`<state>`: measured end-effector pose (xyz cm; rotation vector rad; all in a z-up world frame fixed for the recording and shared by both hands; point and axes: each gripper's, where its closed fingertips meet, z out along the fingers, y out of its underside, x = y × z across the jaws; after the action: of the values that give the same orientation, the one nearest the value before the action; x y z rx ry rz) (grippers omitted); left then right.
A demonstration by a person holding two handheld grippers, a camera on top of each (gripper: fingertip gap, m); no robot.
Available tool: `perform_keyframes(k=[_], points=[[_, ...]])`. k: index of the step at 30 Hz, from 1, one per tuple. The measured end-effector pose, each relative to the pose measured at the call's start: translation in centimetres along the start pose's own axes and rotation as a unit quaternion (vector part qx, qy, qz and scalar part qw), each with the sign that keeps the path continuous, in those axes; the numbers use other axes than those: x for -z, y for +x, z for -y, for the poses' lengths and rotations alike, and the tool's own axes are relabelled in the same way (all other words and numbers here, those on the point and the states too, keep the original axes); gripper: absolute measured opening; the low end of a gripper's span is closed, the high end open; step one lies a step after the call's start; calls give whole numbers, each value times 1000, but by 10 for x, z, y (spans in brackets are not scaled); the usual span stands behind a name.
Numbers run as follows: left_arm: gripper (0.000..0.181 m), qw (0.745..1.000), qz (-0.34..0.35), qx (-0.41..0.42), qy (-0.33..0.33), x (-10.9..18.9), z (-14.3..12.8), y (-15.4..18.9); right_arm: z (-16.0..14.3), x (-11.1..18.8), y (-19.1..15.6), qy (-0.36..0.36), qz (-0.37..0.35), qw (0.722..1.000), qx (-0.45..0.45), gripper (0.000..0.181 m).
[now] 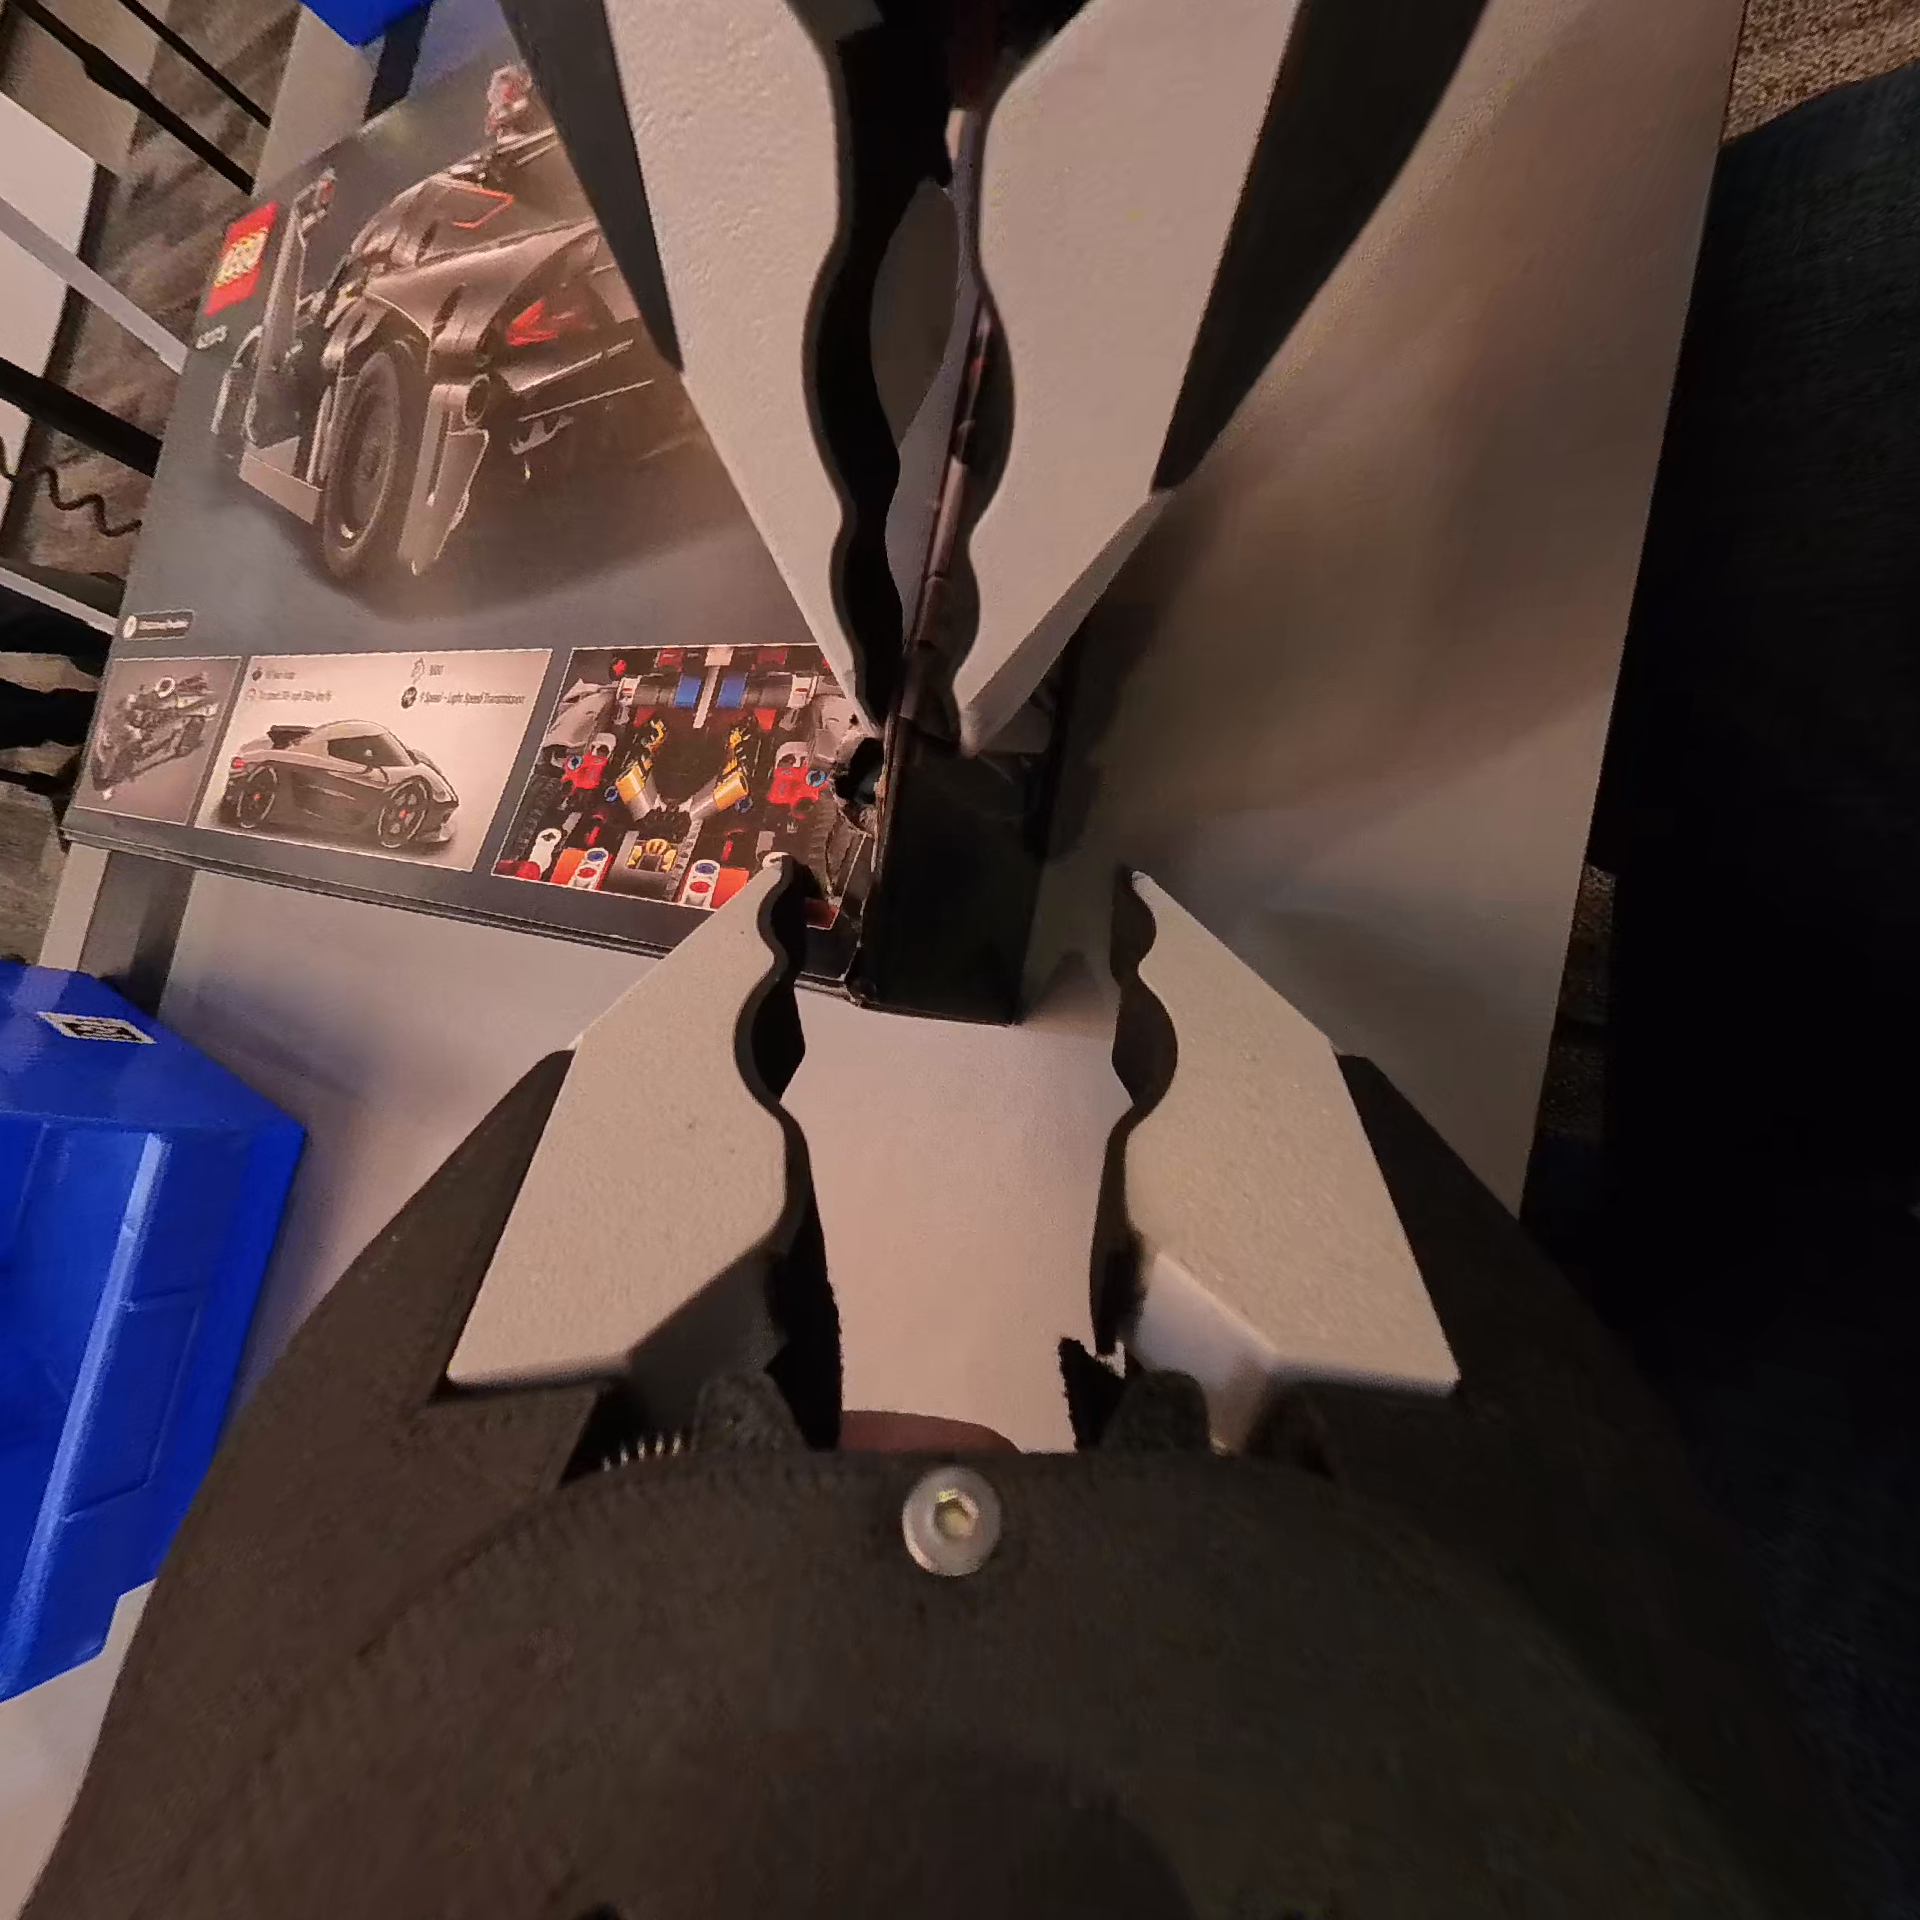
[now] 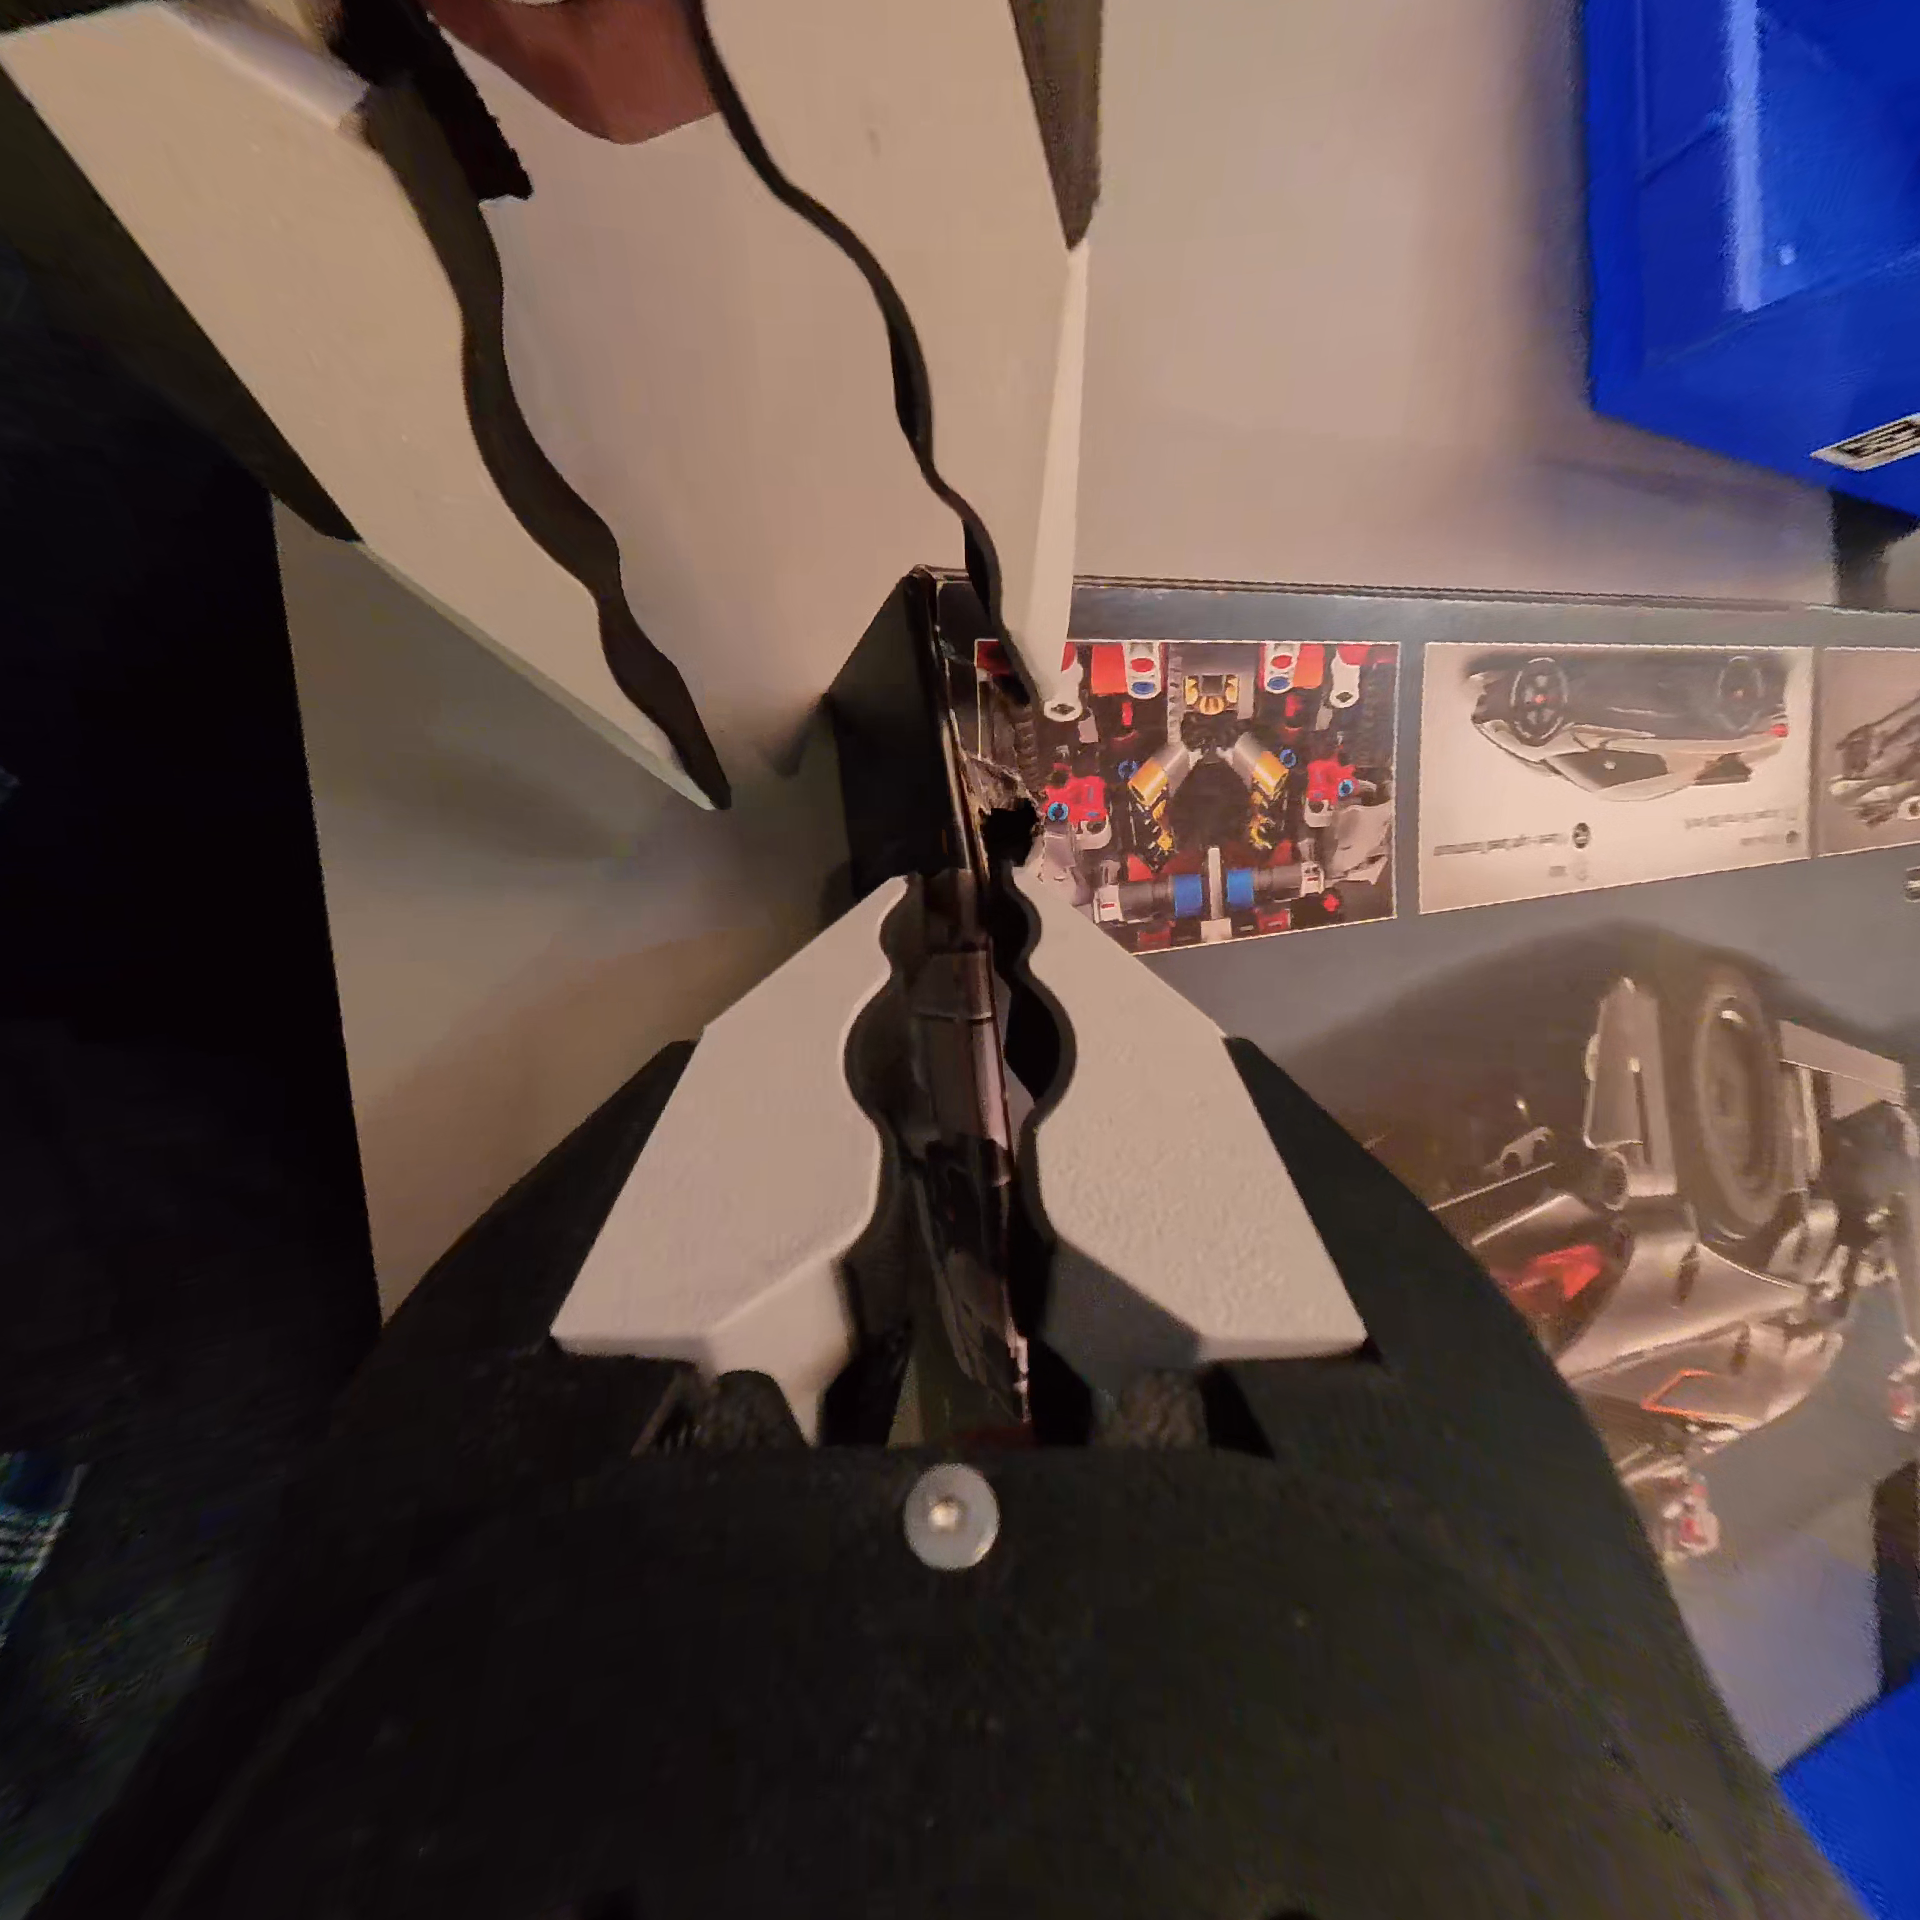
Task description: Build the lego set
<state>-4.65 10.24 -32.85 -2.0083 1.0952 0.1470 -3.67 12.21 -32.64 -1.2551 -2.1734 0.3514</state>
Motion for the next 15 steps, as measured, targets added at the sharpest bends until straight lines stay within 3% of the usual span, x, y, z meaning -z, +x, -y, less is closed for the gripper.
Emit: perform_keyframes(k=[7,15], points=[[56,1000,3,-4,0,1,0,-2,4,3,0,46,72,992,-90,10],[55,1000,0,-4,4,2,0,-2,4,7,2,66,8,994,-89,13]])
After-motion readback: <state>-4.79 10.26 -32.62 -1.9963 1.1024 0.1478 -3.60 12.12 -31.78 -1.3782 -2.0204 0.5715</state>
